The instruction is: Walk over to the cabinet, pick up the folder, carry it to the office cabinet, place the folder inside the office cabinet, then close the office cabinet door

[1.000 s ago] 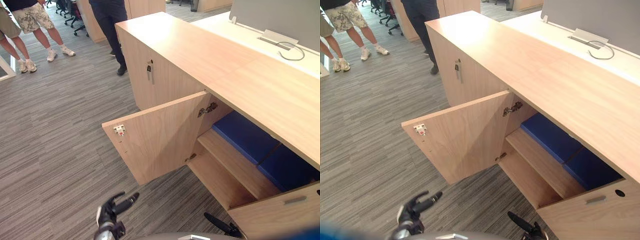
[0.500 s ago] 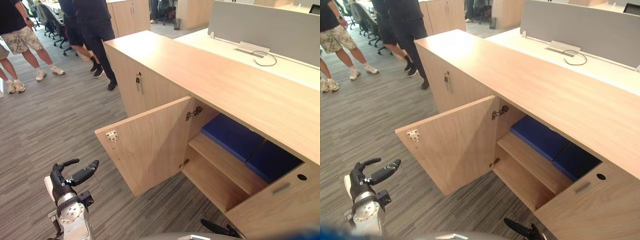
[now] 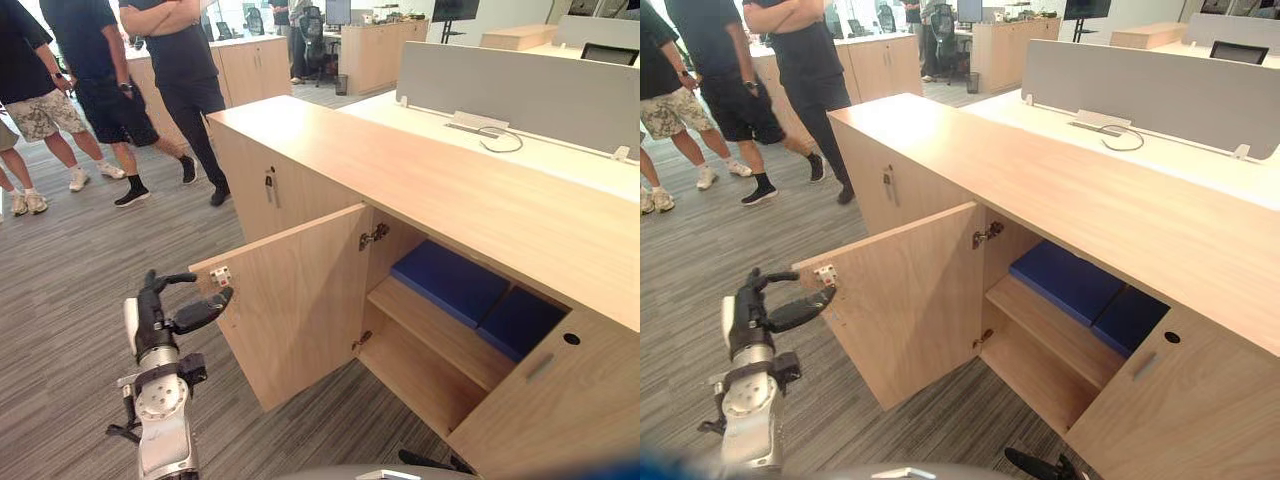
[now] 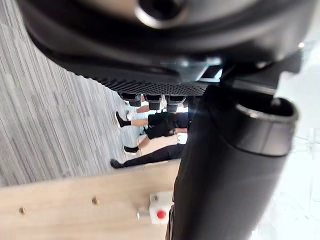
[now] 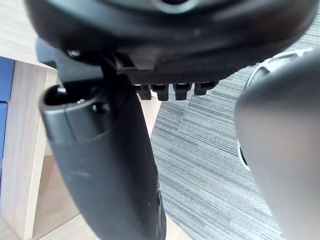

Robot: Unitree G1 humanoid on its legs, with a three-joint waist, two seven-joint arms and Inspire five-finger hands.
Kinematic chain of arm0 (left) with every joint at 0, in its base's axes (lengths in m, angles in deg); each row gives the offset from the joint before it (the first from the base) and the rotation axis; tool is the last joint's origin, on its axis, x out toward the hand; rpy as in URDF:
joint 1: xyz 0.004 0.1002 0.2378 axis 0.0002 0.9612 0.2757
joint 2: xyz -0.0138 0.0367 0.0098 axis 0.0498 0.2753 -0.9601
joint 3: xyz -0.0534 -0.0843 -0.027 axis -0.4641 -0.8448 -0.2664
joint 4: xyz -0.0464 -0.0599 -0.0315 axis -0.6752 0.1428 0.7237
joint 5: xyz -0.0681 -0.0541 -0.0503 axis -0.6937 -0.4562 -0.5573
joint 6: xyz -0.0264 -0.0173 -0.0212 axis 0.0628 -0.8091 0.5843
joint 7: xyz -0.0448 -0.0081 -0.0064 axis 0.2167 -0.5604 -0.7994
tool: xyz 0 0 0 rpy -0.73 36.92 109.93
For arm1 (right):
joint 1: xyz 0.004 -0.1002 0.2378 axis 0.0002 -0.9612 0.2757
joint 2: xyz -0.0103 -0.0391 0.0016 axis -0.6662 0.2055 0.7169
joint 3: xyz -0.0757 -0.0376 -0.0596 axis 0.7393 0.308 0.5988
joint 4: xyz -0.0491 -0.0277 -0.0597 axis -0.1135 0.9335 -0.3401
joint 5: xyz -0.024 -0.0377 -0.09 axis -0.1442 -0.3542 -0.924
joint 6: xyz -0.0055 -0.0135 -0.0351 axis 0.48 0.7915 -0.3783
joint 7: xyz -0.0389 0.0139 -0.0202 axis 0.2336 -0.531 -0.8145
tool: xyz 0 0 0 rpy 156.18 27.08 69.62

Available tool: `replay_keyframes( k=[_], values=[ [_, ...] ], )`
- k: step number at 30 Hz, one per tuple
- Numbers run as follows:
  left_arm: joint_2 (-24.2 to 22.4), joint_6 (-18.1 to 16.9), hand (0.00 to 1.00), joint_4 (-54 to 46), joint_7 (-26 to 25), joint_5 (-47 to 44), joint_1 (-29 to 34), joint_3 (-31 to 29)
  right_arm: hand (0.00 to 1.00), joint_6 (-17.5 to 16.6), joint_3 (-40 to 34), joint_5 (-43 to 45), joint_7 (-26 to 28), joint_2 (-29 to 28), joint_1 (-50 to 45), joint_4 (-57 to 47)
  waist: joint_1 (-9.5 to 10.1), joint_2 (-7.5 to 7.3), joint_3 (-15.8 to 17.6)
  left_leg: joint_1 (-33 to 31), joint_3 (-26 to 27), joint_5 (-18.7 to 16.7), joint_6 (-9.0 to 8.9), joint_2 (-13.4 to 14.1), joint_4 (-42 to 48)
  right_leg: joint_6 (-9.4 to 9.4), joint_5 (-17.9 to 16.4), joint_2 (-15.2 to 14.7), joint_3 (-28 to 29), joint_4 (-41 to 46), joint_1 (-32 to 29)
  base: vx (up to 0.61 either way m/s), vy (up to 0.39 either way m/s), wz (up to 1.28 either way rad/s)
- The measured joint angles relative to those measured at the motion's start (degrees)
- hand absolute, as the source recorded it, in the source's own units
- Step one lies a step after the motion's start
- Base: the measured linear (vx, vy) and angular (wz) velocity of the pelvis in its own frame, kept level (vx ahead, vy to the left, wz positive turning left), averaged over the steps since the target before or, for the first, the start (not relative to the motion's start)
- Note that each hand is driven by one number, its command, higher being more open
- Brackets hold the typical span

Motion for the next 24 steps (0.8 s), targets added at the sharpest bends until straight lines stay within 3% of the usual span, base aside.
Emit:
replay_keyframes(
  k=[5,13,24],
  values=[
    [3.23,-1.16,1.0,7.7,0.9,-0.01,-3.41,3.85,1.0,-0.18,0.73,0.0,0.25,-0.04,0.13,0.4,-0.41,-0.16,-0.56,1.07,0.26,0.43,-0.49,0.51,-0.84,-0.01,0.01,0.82,0.06,-0.85,0.92,0.03,-0.001,-0.02],
    [8.2,-2.23,1.0,16.95,0.57,-0.08,-6.19,3.09,1.0,-0.23,2.23,0.03,0.37,0.01,0.28,0.35,-0.64,-0.41,-0.42,3.09,1.76,1.98,-2.38,1.8,-3.97,-0.06,0.02,2.65,1.45,-1.59,1.11,-0.01,-0.017,-0.08],
    [10.24,-2.02,1.0,22.74,0.58,0.12,-6.29,5.62,1.0,-0.23,2.2,0.0,0.49,-0.39,0.62,0.26,-0.53,-1.63,1.38,3.14,2.77,2.29,-2.7,1.76,-4.0,0.23,0.2,2.8,2.43,-2.37,1.16,-0.03,0.002,-0.04]
  ],
)
